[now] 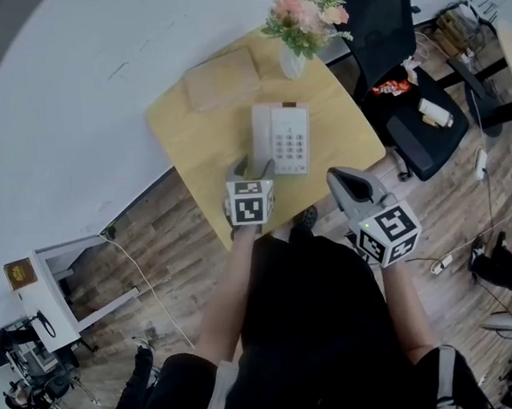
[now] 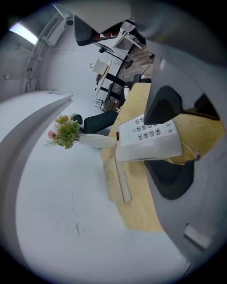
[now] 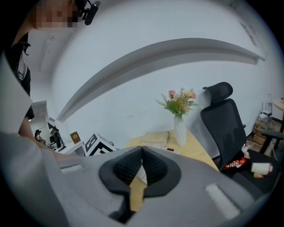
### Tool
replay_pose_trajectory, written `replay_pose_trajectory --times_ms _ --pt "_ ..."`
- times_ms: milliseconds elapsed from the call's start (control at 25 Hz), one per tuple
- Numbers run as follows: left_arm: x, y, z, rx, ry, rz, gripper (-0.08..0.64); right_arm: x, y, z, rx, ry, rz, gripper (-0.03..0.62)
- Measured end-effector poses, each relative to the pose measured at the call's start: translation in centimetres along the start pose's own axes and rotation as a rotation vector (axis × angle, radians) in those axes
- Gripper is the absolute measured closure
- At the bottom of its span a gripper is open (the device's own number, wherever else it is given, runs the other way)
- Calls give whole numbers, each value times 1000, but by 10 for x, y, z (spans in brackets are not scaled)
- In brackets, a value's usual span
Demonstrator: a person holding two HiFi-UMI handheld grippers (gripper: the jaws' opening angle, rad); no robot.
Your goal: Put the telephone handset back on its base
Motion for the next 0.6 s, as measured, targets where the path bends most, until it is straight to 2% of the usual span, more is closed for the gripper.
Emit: replay_pose_trajectory --times_ms 600 --pt "-80 26 91 -48 -245 -86 342 30 6 51 -89 -78 -42 589"
Point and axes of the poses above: the fingertips, and each gripper's own axes: x forward along the fingers, y to its left, z out of its top, the point moved 5 cm from there along -x, backward along the fingers, and after that the axes turned 12 degrees about z, right-handed, at the moved point
